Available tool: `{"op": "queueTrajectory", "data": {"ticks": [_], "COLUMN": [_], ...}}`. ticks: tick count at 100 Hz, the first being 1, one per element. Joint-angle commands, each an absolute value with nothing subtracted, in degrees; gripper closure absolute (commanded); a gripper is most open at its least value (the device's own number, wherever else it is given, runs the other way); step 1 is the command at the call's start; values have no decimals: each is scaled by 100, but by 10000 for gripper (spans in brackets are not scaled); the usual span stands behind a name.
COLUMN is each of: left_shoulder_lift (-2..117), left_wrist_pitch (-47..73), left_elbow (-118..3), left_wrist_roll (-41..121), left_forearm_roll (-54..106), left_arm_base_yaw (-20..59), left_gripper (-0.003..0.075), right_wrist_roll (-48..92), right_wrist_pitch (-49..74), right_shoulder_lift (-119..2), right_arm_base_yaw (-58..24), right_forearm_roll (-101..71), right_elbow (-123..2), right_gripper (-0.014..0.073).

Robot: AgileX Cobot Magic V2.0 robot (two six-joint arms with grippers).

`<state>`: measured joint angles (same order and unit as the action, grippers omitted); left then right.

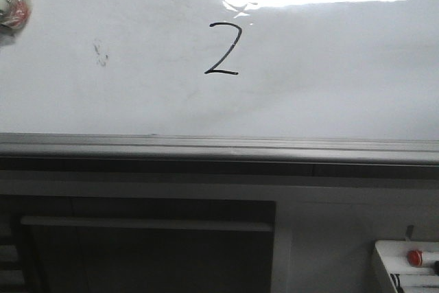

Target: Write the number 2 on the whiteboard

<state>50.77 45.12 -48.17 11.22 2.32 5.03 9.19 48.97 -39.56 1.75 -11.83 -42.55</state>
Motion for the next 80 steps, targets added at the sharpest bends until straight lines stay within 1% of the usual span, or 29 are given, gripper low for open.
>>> {"op": "queueTrajectory", "data": {"ticks": [1, 10, 14, 19, 24, 26, 31, 34, 36, 41, 49, 59, 80], "left_shoulder_lift": [4560, 4048, 3867, 3633, 3403, 3352, 3176, 3111, 3072, 3024, 3026, 3026, 3026], "left_wrist_pitch": [3708, 2995, 2675, 2304, 1942, 1807, 1556, 1444, 1369, 1215, 1000, 815, 878], "left_elbow": [-4635, -4080, -3822, -3548, -3315, -3228, -3054, -2979, -2928, -2837, -2774, -2770, -2770], "left_wrist_roll": [953, 942, 940, 940, 940, 940, 940, 940, 940, 940, 940, 940, 940], "left_forearm_roll": [160, 173, 251, 402, 564, 599, 696, 758, 802, 918, 1061, 1070, 1070], "left_arm_base_yaw": [480, 480, 480, 480, 480, 480, 480, 480, 480, 480, 480, 480, 480], "left_gripper": [312, 312, 312, 315, 339, 358, 421, 481, 507, 612, 742, 738, 738], "right_wrist_roll": [878, 878, 918, 1017, 1161, 1223, 1338, 1397, 1424, 1436, 1436, 1436, 1436], "right_wrist_pitch": [4212, 3856, 3662, 3491, 3338, 3285, 3201, 3173, 3140, 3111, 3087, 3130, 3183], "right_shoulder_lift": [-3571, -3036, -2772, -2458, -2154, -2030, -1754, -1612, -1515, -1316, -1085, -1028, -1028], "right_arm_base_yaw": [264, 264, 264, 264, 264, 264, 264, 264, 264, 264, 264, 264, 264], "right_forearm_roll": [-1223, -1223, -1223, -1223, -1223, -1223, -1223, -1223, -1223, -1223, -1223, -1201, -1201], "right_elbow": [-4145, -3818, -3680, -3498, -3327, -3258, -3122, -3046, -3010, -2949, -2876, -2778, -2640], "right_gripper": [263, 264, 278, 320, 397, 419, 512, 559, 593, 665, 666, 666, 666]}}
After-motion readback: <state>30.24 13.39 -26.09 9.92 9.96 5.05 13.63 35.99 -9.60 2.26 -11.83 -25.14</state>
